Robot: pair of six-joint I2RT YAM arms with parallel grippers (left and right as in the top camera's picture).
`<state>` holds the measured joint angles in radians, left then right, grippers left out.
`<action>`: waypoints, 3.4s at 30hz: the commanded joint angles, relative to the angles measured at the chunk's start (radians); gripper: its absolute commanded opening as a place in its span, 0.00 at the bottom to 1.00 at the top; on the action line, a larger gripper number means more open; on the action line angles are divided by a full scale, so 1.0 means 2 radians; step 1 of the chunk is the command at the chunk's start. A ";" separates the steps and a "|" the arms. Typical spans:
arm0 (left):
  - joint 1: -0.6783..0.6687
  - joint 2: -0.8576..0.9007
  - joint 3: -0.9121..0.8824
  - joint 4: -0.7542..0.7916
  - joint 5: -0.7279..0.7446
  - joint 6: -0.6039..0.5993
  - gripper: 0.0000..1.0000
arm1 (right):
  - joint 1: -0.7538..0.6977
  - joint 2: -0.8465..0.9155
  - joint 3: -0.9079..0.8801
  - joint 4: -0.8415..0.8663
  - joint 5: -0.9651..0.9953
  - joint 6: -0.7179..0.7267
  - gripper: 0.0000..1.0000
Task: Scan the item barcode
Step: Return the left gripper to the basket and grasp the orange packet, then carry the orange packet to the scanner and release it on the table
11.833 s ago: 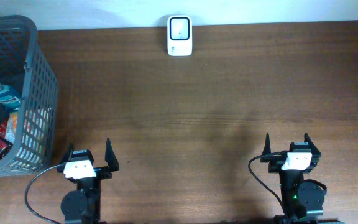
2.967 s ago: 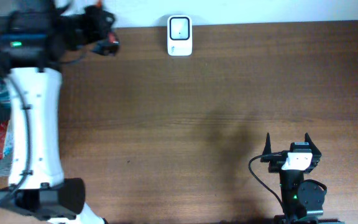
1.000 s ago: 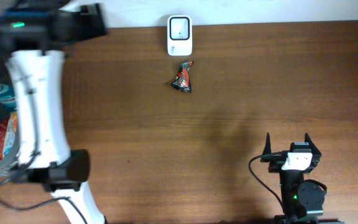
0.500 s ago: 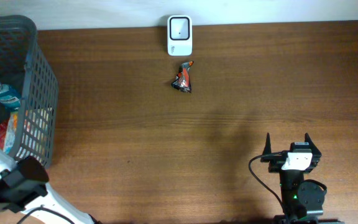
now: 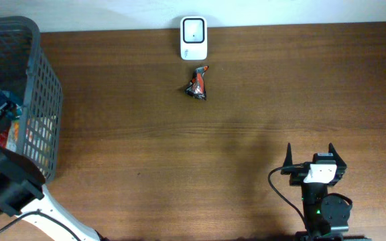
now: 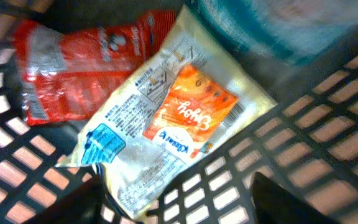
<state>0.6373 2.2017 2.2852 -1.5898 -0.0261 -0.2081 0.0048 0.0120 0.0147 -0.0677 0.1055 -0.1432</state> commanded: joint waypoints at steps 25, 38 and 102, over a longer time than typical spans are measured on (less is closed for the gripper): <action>-0.032 0.003 -0.108 0.099 0.029 0.077 0.41 | 0.004 -0.003 -0.005 -0.001 0.006 -0.003 0.98; -0.032 0.003 0.064 0.015 0.032 0.076 0.64 | 0.004 -0.003 -0.005 -0.001 0.006 -0.003 0.98; -0.155 -0.001 0.418 -0.049 0.444 0.041 0.00 | 0.004 -0.003 -0.005 -0.001 0.006 -0.003 0.98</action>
<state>0.4431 2.2047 3.1321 -1.6844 0.7647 -0.1390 0.0048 0.0120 0.0147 -0.0677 0.1078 -0.1429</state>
